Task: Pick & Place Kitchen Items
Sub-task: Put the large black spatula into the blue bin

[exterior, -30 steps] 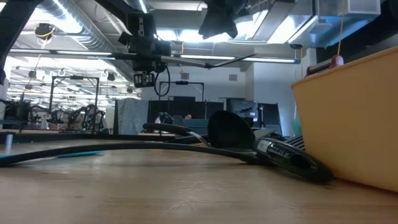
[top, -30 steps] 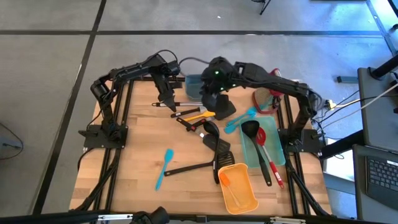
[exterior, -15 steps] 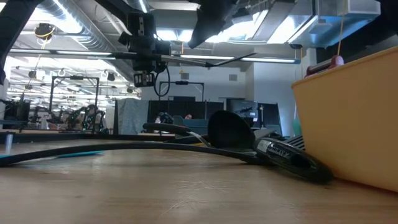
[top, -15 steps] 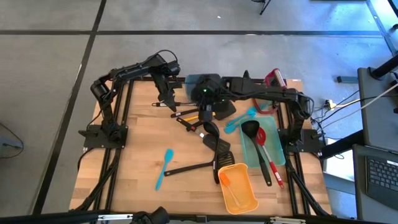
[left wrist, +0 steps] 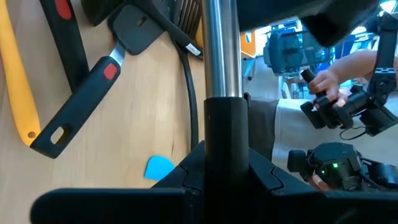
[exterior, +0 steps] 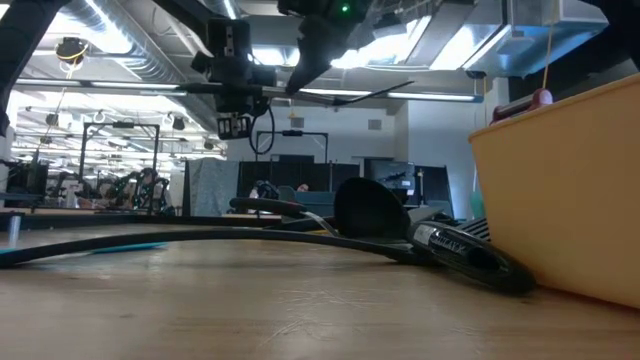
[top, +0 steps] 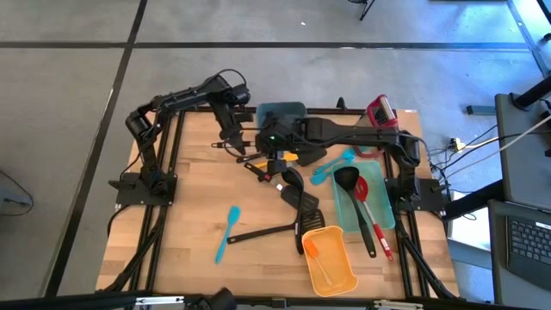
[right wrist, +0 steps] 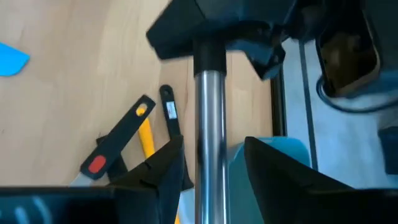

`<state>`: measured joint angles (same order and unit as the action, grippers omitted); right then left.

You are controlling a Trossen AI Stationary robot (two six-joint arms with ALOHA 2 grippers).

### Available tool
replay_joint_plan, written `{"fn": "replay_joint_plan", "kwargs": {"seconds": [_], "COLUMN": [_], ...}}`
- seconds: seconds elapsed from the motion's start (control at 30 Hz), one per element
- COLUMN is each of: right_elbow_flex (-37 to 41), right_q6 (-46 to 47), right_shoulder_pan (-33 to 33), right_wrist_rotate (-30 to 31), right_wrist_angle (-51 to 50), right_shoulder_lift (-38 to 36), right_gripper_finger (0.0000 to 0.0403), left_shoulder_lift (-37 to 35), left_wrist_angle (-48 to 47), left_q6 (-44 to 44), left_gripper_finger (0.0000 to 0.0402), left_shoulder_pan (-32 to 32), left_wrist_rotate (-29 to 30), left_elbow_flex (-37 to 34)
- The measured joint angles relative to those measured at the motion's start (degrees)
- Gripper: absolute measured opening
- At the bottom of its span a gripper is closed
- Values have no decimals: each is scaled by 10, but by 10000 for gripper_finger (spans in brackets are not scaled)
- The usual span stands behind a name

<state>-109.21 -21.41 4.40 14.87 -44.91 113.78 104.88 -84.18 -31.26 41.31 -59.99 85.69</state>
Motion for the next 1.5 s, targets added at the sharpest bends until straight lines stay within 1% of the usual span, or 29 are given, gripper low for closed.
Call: {"fn": "replay_joint_plan", "kwargs": {"seconds": [0.17, 0.5, 0.6, 0.8, 0.87, 1.0, 1.1, 1.2, 1.3, 1.37, 1.5], "right_elbow_flex": [0, 0, 0, 0, 0, 0, 0, 0, 0, 0, 0], "right_q6": [-1, -1, -1, -1, -2, -2, 20, 52, 89, 121, 174], "right_shoulder_pan": [-1, -1, -1, -1, -3, -5, -5, -5, -3, -3, 2], "right_wrist_rotate": [14, 15, 16, 17, 27, 46, 49, 54, 63, 61, 50], "right_wrist_angle": [5, 3, 3, 1, 0, -1, -3, -12, -18, -23, -25], "right_shoulder_lift": [14, 14, 15, 15, 15, 15, 15, 15, 15, 15, 15], "right_gripper_finger": [170, 167, 151, 96, 82, 72, 72, 72, 72, 71, 71], "left_shoulder_lift": [0, 0, 0, 0, 0, 0, 0, 0, 0, -3, -16], "left_wrist_angle": [3, 15, 17, 20, 20, 21, 30, 58, 98, 121, 169], "left_q6": [4, 6, 6, 6, 6, 4, 8, 33, 74, 84, 106], "left_gripper_finger": [46, 46, 46, 46, 46, 46, 46, 49, 75, 89, 97], "left_shoulder_pan": [-14, -18, -18, -18, -17, -17, -17, -12, -3, 3, 19], "left_wrist_rotate": [0, -1, -2, -2, -2, -2, -1, -1, 2, 5, 4], "left_elbow_flex": [0, 0, 0, 0, 0, 0, 0, 0, 0, 0, 0]}}
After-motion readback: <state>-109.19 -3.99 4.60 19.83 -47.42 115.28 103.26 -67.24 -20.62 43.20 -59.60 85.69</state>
